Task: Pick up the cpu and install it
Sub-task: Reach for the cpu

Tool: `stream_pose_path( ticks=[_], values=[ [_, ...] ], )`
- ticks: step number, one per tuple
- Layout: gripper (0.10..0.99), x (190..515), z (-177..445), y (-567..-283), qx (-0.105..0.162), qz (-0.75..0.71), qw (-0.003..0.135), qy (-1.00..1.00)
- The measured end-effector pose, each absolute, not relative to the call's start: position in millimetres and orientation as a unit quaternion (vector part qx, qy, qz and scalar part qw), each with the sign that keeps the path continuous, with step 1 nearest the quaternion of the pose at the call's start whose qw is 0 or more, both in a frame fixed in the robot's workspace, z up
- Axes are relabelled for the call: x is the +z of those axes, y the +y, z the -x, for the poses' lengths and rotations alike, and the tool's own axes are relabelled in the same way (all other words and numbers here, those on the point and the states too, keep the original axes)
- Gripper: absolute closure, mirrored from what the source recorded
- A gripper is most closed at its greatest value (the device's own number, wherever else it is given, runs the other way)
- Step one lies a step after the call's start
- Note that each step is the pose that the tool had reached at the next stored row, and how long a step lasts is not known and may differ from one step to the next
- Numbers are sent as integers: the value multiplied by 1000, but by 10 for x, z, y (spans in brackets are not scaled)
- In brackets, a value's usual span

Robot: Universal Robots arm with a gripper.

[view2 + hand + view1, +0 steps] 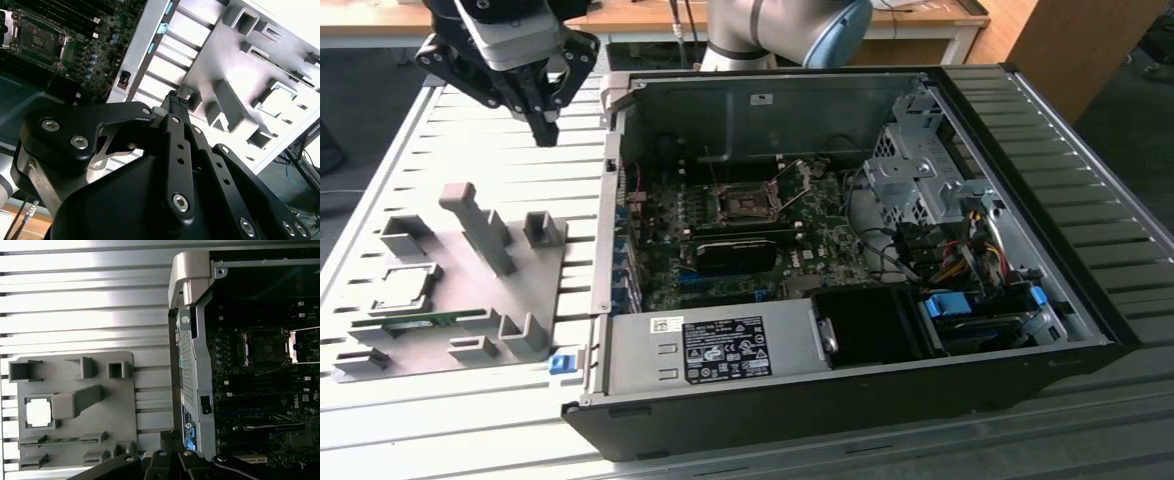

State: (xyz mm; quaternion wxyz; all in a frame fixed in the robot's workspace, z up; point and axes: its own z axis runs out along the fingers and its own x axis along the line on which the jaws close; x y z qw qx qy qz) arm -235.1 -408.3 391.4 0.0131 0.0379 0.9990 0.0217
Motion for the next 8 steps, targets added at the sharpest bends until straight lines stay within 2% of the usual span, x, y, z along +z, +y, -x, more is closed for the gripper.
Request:
stream_pose_path(
  ticks=[8],
  values=[
    [980, 3913, 2497, -4083, 22, -38, 13, 999]
  ],
)
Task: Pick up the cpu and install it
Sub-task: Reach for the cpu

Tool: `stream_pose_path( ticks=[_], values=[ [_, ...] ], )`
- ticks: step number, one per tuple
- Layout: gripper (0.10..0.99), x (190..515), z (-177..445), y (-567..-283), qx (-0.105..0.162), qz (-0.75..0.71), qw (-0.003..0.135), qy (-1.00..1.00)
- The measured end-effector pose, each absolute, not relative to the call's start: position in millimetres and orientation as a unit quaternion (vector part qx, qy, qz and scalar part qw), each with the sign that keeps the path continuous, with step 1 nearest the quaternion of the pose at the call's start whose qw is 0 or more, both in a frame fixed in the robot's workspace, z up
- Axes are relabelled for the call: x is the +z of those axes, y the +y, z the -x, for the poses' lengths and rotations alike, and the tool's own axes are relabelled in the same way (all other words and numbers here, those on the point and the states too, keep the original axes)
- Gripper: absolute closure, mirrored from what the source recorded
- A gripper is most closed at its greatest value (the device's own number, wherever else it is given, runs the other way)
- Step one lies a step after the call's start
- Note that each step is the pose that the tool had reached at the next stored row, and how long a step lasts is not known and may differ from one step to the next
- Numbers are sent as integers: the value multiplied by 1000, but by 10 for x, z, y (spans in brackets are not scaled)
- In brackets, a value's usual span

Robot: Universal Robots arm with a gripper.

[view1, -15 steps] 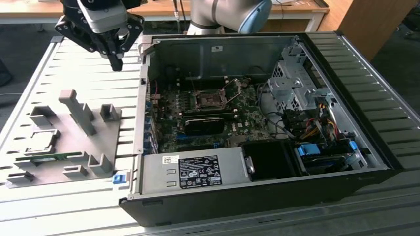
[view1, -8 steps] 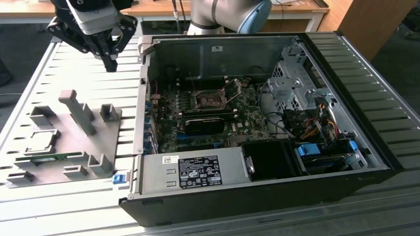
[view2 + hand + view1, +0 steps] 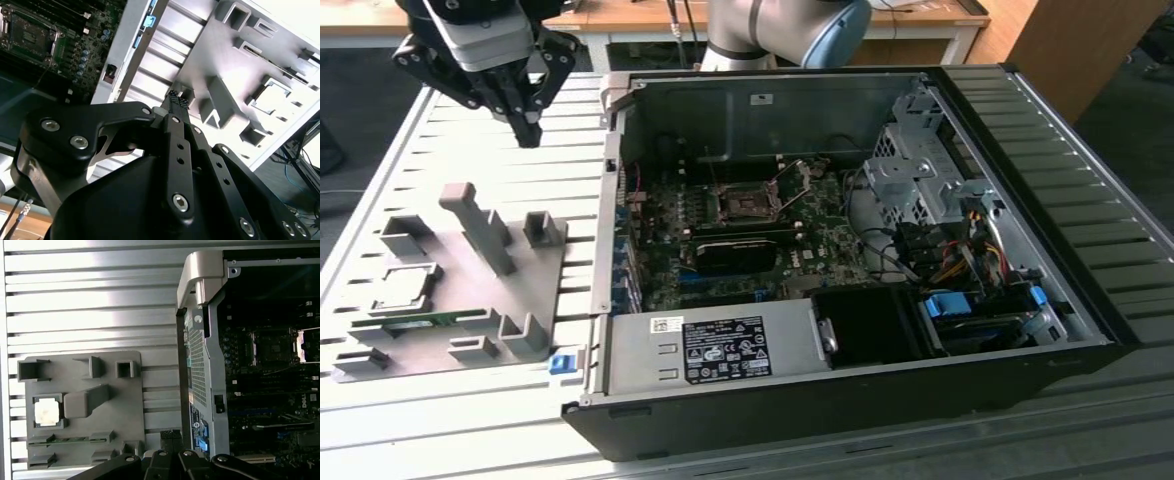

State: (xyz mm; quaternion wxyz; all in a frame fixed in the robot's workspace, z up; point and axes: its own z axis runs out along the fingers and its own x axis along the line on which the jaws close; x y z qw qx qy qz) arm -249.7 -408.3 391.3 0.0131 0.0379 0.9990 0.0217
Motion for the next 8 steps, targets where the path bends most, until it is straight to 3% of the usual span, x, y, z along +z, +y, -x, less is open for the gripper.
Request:
stream_pose_path(
  ticks=[8],
  values=[
    [980, 3910, 2608, -4083, 22, -38, 13, 999]
  ],
)
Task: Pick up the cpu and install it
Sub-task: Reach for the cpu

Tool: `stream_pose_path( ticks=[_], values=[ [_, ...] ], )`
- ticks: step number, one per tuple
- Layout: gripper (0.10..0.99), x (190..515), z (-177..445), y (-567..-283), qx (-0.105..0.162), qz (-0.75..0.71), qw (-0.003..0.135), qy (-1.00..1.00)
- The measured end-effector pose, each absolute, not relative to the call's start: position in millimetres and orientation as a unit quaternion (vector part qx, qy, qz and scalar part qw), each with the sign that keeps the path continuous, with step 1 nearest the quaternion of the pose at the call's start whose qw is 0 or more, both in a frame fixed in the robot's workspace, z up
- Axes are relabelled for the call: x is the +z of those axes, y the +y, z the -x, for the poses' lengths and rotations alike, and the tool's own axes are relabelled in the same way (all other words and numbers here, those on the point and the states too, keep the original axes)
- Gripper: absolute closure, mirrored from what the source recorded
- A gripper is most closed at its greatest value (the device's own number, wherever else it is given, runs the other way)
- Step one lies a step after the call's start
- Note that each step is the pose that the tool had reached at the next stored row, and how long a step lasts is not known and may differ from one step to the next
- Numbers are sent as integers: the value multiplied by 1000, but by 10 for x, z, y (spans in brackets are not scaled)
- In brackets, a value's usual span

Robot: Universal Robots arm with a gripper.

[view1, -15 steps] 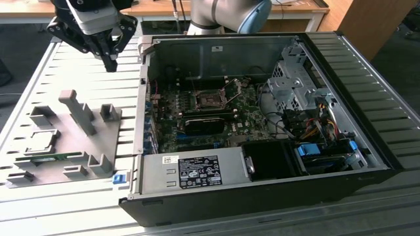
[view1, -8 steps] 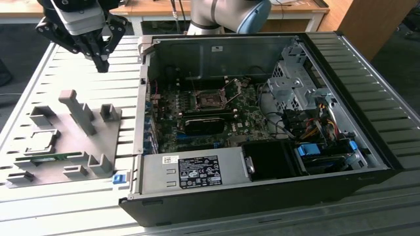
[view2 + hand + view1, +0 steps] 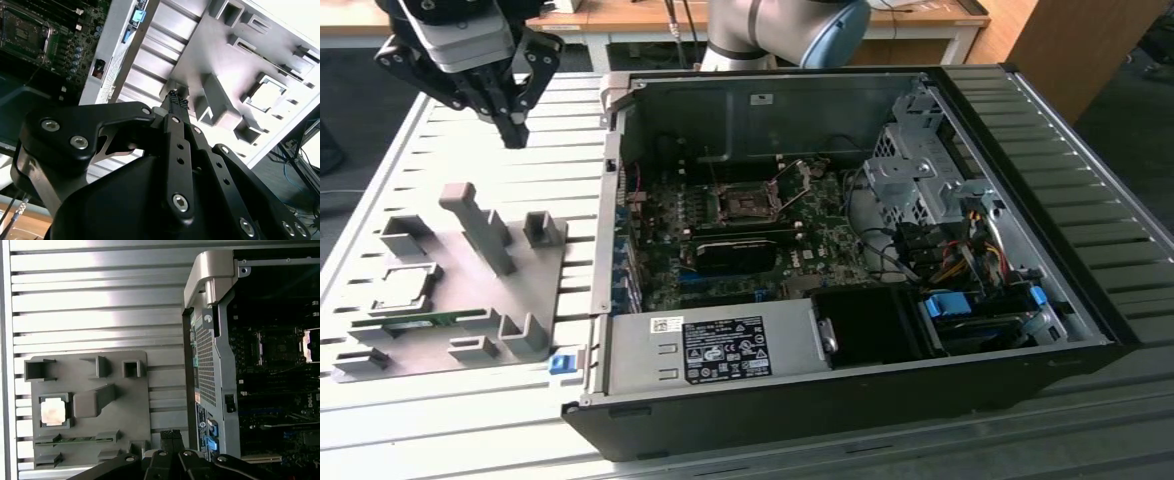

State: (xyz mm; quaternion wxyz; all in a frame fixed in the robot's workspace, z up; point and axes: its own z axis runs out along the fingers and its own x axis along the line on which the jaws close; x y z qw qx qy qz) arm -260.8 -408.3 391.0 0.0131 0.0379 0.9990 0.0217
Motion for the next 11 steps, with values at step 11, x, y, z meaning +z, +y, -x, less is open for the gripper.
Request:
stream_pose_path(
  ticks=[11],
  values=[
    [980, 3908, 2730, -4083, 22, -38, 13, 999]
  ],
)
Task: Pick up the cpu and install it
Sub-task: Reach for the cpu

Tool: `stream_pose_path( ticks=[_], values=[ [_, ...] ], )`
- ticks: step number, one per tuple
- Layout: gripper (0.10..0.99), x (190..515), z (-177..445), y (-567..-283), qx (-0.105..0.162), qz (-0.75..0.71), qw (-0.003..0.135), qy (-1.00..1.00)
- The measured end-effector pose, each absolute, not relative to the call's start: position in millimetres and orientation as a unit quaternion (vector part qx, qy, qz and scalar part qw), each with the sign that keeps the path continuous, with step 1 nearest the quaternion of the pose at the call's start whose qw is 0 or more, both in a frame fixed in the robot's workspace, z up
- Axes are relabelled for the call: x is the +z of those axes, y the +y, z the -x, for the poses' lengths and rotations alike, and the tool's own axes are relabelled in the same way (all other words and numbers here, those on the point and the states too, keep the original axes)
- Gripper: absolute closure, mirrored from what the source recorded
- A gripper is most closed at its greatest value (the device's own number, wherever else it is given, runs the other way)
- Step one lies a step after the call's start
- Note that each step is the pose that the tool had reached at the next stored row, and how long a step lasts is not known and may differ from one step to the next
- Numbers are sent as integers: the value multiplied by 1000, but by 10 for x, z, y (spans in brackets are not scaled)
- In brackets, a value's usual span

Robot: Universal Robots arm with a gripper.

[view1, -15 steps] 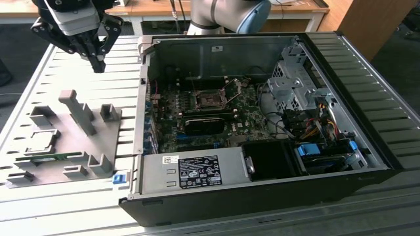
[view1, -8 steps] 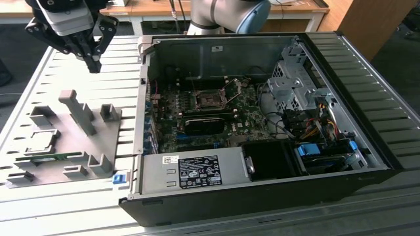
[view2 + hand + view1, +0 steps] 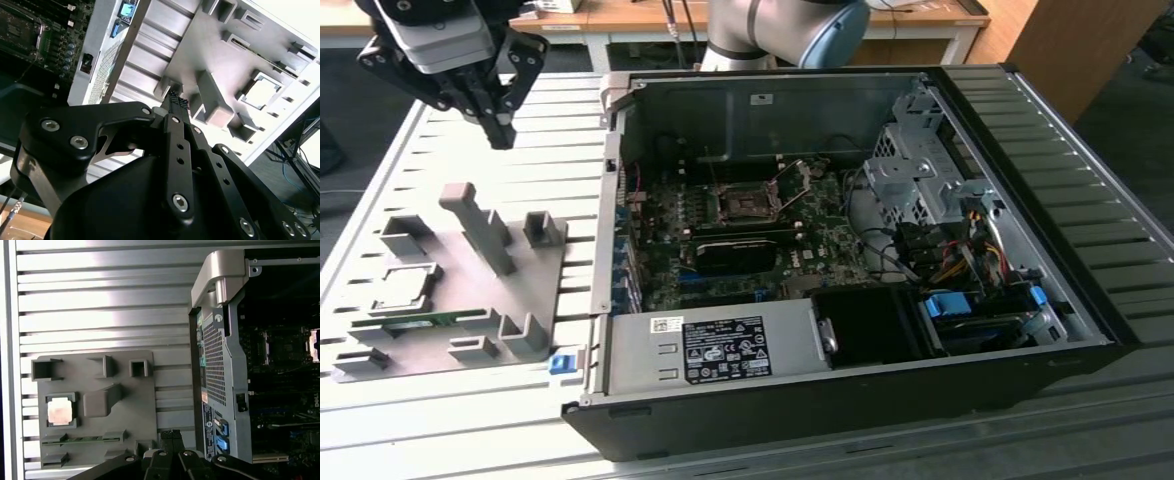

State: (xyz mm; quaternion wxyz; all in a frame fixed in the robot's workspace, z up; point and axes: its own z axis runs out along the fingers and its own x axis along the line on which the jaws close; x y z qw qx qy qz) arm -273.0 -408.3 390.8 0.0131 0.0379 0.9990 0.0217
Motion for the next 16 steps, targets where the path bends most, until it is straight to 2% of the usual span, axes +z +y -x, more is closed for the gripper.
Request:
stream_pose_path(
  ticks=[16],
  values=[
    [980, 3900, 2929, -4086, 22, -38, 13, 999]
  ],
)
